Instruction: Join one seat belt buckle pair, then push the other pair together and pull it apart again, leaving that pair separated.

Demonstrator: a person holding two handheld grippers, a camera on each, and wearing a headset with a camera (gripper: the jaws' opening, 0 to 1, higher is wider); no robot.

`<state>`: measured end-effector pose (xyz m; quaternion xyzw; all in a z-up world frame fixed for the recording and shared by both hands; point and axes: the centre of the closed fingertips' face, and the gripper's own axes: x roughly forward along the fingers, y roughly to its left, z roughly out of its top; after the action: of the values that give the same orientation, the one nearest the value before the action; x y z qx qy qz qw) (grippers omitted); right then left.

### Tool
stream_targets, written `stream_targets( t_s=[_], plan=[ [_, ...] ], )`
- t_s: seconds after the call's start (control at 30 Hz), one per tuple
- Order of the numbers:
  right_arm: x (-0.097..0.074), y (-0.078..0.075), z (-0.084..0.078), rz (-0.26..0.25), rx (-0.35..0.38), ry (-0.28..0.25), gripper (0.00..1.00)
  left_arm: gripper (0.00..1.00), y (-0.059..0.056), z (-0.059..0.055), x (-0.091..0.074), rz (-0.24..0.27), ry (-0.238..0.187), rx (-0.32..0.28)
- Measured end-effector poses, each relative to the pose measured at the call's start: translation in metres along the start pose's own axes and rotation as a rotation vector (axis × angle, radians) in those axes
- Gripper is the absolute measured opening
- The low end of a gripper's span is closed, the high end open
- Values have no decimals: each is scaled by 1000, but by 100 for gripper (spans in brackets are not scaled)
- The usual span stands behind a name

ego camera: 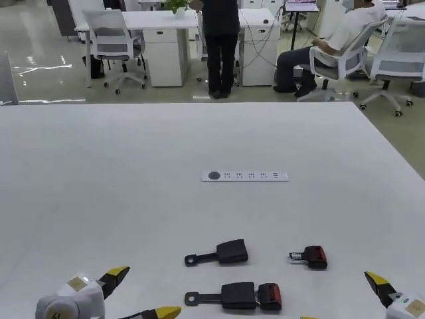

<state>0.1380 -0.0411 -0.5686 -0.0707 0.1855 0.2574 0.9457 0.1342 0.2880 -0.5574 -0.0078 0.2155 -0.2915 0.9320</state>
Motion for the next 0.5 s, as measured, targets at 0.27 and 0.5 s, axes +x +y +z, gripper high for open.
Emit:
stream_targets(
  t_s=[0.27, 0.5],
  plan=[
    [1, 4, 0, 1, 13, 1, 100, 100, 4, -1, -3, 11, 8, -16],
    [-1, 4, 1, -3, 10, -1, 100, 100, 1, -1, -2, 10, 15, -15]
  ],
)
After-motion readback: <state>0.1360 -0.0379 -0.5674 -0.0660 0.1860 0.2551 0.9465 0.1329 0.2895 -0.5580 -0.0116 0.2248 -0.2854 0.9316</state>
